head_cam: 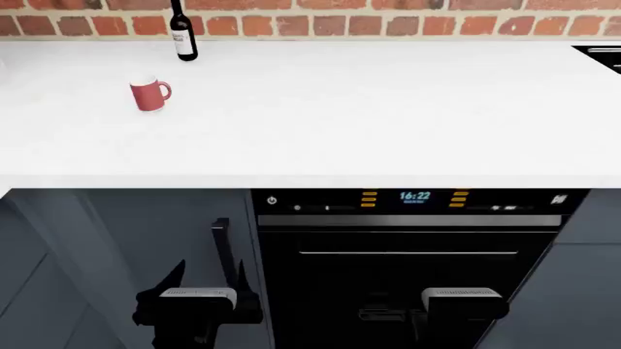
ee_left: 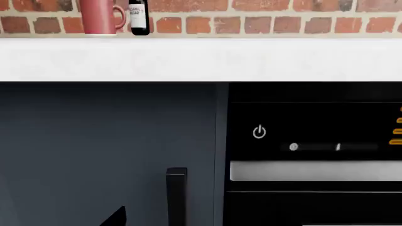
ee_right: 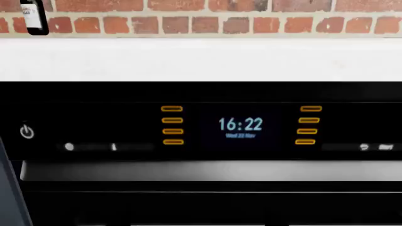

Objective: A wet mug is on the counter and needs to be dried. Pick it up and place it upside down in the open cabinet.

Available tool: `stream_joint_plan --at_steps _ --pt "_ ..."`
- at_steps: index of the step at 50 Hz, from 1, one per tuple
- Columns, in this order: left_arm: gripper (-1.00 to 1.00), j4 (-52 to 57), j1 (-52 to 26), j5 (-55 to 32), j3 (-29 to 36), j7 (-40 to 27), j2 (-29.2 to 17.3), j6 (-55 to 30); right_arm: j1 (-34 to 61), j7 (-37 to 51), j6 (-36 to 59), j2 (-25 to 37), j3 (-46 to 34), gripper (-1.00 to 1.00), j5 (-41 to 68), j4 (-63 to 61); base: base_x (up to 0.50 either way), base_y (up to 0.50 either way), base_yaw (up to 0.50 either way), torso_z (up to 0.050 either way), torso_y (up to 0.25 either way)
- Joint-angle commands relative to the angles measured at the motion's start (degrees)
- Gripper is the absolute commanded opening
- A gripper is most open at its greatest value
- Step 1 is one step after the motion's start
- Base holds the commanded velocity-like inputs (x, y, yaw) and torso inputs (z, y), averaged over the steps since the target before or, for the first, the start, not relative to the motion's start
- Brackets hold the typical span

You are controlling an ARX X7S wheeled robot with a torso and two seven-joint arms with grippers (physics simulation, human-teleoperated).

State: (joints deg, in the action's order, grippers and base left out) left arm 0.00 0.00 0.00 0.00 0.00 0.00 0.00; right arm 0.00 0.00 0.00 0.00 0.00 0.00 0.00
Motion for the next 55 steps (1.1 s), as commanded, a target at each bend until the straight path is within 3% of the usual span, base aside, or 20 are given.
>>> stream_joint_plan --at_steps 1,7,14,21,29,37,55 --pt "1.00 1.36 0.11 -1.13 1.02 -0.97 -0.90 -1.23 -0.21 1.56 1.59 0.72 -0.81 1.00 1.43 -1.87 0.00 0.00 0.00 0.000 0.000" --pt "1.00 15.02 -1.17 -3.87 2.24 -2.22 -2.12 -13.65 0.96 3.09 15.95 2.58 -1.72 1.00 5.73 -17.75 0.00 0.00 0.00 0.000 0.000" --pt "1.00 25.79 -7.83 -7.04 2.63 -4.27 -2.71 -26.52 5.27 3.79 32.87 7.19 -2.90 1.00 3.90 -32.53 0.00 0.00 0.00 0.000 0.000" --pt "1.00 30.10 -17.57 -9.26 2.26 -6.30 -3.40 -37.82 14.57 2.94 50.90 10.53 -2.59 1.00 4.77 -43.16 0.00 0.00 0.00 0.000 0.000" --pt "1.00 31.31 -24.37 -11.21 1.96 -7.44 -4.09 -44.38 22.42 2.33 62.98 13.15 -1.89 1.00 5.49 -48.41 0.00 0.00 0.00 0.006 0.000" --pt "1.00 31.50 -26.50 -11.83 2.89 -8.43 -4.67 -46.44 26.50 1.66 68.16 14.00 -1.33 1.00 6.33 -50.18 0.00 0.00 0.00 0.050 0.000" --pt "1.00 27.16 -27.75 -11.42 3.85 -10.03 -6.14 -42.98 25.08 0.14 64.22 14.18 0.14 1.00 7.89 -48.05 0.00 0.00 0.00 0.050 0.000"
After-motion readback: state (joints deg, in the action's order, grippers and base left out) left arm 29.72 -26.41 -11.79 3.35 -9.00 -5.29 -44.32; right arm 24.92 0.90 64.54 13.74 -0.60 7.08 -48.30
